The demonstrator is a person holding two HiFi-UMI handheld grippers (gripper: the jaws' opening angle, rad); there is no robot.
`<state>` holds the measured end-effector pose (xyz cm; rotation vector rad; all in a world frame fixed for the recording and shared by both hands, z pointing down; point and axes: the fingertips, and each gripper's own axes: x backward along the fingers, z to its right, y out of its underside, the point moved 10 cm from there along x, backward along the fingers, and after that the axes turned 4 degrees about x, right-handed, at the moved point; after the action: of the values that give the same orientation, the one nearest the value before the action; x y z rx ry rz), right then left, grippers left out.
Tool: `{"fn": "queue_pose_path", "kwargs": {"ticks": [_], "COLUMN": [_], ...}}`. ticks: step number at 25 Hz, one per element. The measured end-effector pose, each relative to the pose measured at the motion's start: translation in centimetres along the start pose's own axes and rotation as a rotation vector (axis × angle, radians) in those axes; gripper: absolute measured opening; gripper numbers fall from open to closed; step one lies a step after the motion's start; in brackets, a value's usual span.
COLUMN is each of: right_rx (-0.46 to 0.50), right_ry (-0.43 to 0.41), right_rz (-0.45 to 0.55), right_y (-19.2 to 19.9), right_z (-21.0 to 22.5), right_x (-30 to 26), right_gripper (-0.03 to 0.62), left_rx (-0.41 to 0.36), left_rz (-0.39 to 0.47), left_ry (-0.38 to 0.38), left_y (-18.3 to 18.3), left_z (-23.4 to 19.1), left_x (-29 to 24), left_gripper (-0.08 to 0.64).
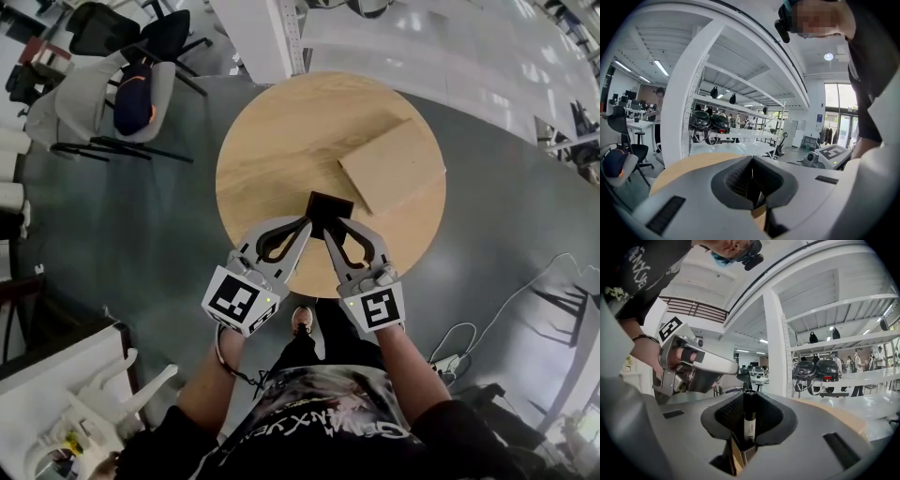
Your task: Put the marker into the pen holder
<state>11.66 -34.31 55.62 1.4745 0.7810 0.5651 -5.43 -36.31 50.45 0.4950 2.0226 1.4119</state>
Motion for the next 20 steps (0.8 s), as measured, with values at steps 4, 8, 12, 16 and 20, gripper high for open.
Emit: {"fn": "queue_pose_path", "kwargs": {"ticks": [4,8,12,16,20], "right_rx": [0.022,0.027,0.034,0.045,0.043], "right_ry": [-0.003,0.001,0.002,0.010,0.011], "right_rz": [-0.027,-0.046,-0.074,-0.091,-0.104], "right_y": [0.9,1.3,1.9,2.6,3.3], "right_z": [-0.2,-0.4,-0.8,-1.0,-1.2], "right_x": [0.2,0.4,0.5,0.9,1.3], "right_gripper": [0.078,0.078,0.078,0.078,0.078], "left_rx": [0.001,0.000,-0.002,-0.006,-0.015], "left_rz": [-0.002,-0.003,-0.004,-0.010,-0.012], "left_ry": [0.000,0.000,-0.002,-0.002,0.002], "left_y": [0.4,0.3,0.4,0.5,0.6], "left_z": [0.2,0.5,0.6,0.9,1.4], "left_x": [0.1,0.4,1.1,1.3,1.3], "left_gripper": [0.021,0.021,0.021,0.021,0.021]}}
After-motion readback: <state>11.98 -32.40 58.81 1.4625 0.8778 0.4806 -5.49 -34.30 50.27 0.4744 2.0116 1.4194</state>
